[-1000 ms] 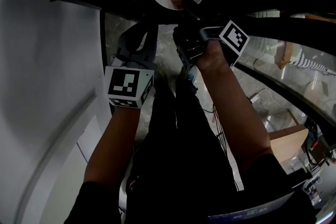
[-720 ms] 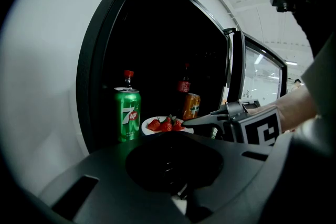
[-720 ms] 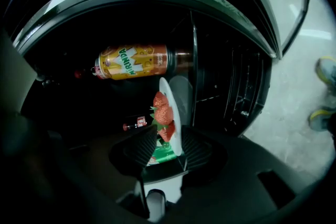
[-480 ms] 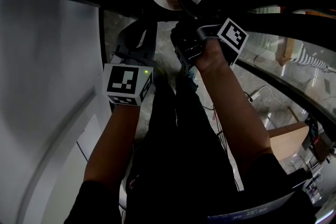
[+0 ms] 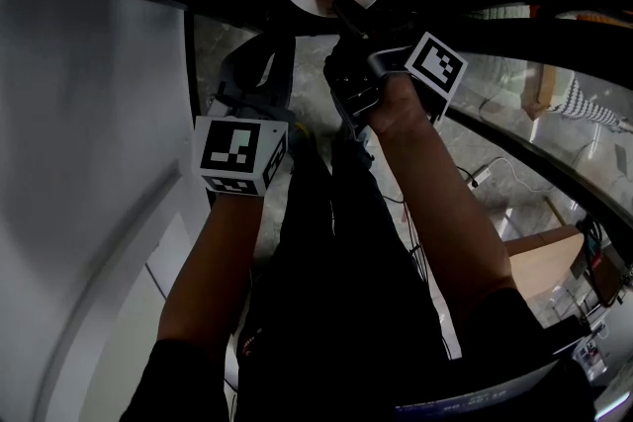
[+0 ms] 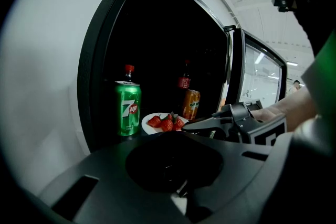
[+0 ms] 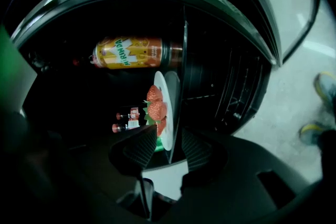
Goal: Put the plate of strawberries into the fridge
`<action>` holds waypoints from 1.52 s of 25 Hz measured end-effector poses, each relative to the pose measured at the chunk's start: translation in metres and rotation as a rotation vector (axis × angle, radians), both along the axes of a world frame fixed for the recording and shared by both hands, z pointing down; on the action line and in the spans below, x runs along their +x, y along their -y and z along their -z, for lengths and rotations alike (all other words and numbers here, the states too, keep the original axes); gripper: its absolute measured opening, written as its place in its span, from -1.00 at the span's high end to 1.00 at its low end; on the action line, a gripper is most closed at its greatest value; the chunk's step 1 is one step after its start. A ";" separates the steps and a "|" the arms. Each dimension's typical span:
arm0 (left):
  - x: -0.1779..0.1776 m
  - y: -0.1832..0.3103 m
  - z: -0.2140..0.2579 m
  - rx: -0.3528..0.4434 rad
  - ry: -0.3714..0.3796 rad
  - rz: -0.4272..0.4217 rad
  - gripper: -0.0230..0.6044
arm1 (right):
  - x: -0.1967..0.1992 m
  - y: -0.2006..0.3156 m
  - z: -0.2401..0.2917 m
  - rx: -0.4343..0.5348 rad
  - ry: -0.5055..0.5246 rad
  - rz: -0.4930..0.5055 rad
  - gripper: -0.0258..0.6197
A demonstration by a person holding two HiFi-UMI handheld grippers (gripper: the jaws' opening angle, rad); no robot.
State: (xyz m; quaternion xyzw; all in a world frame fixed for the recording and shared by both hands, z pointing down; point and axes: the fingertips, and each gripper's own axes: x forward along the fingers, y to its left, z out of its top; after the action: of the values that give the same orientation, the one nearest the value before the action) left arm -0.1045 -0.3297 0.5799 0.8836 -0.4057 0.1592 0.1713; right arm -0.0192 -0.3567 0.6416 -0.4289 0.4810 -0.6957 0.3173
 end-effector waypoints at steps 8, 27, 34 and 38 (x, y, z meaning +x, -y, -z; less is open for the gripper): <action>-0.001 -0.001 -0.002 0.002 0.006 -0.005 0.91 | 0.004 -0.015 0.011 0.177 -0.448 0.181 0.52; 0.004 0.002 -0.013 0.004 0.018 -0.017 0.91 | -0.002 -0.016 0.019 0.466 -1.350 0.385 0.54; 0.005 0.007 -0.012 -0.001 0.018 -0.012 0.91 | 0.002 -0.003 0.022 0.466 -1.372 0.380 0.53; 0.007 0.008 -0.016 -0.002 0.018 -0.010 0.91 | 0.005 0.002 0.020 0.467 -1.388 0.375 0.54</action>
State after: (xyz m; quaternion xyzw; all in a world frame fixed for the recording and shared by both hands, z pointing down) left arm -0.0976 -0.3379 0.5957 0.8839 -0.4028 0.1683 0.1677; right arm -0.0141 -0.3591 0.6217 -0.6013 0.7702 -0.1882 -0.0995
